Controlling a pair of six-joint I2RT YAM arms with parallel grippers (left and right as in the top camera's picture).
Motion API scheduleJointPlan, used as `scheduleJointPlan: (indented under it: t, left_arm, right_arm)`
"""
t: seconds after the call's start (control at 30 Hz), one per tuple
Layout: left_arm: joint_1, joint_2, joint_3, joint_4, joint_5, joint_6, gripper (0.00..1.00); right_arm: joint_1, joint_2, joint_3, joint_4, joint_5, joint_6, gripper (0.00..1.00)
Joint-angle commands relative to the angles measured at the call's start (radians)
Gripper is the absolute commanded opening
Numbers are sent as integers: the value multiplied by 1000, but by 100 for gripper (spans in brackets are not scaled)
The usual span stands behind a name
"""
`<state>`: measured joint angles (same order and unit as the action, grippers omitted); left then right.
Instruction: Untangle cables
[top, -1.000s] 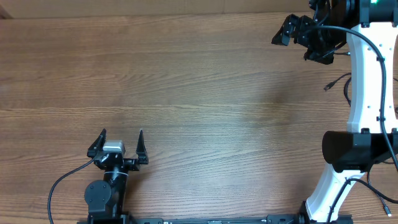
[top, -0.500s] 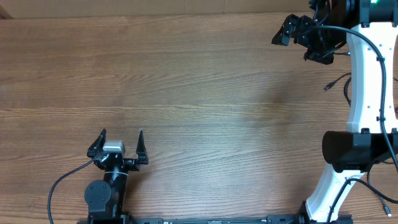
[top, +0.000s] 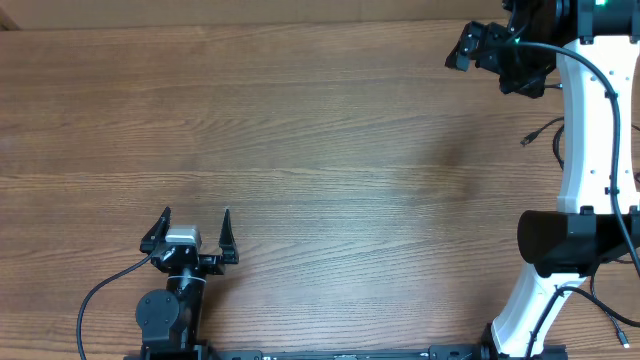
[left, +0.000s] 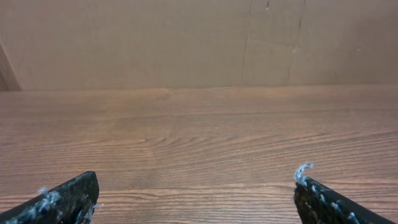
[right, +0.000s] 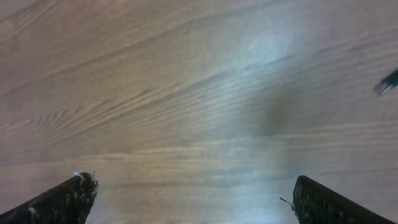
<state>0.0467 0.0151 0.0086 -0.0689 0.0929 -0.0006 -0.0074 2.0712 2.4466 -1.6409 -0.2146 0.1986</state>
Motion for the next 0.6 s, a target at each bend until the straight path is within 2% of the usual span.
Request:
scheduleJointPlan:
  t: [0.0, 0.1, 0.2, 0.33, 0.57]
  left_arm:
    - [5, -11, -3, -3, 0, -14, 100]
    - [5, -11, -3, -3, 0, -14, 100]
    - [5, -11, -3, -3, 0, -14, 100]
    - [5, -11, -3, -3, 0, -14, 100]
    - [5, -11, -3, -3, 0, -14, 100]
  right_arm:
    - [34, -38, 0, 22, 42, -119, 100]
    - [62, -57, -1, 82, 42, -201, 100]
    - [74, -82, -23, 143, 40, -200, 100]
    - [76, -179, -190, 293, 17, -192, 100]
    - [76, -459, -831, 753, -1, -200, 100]
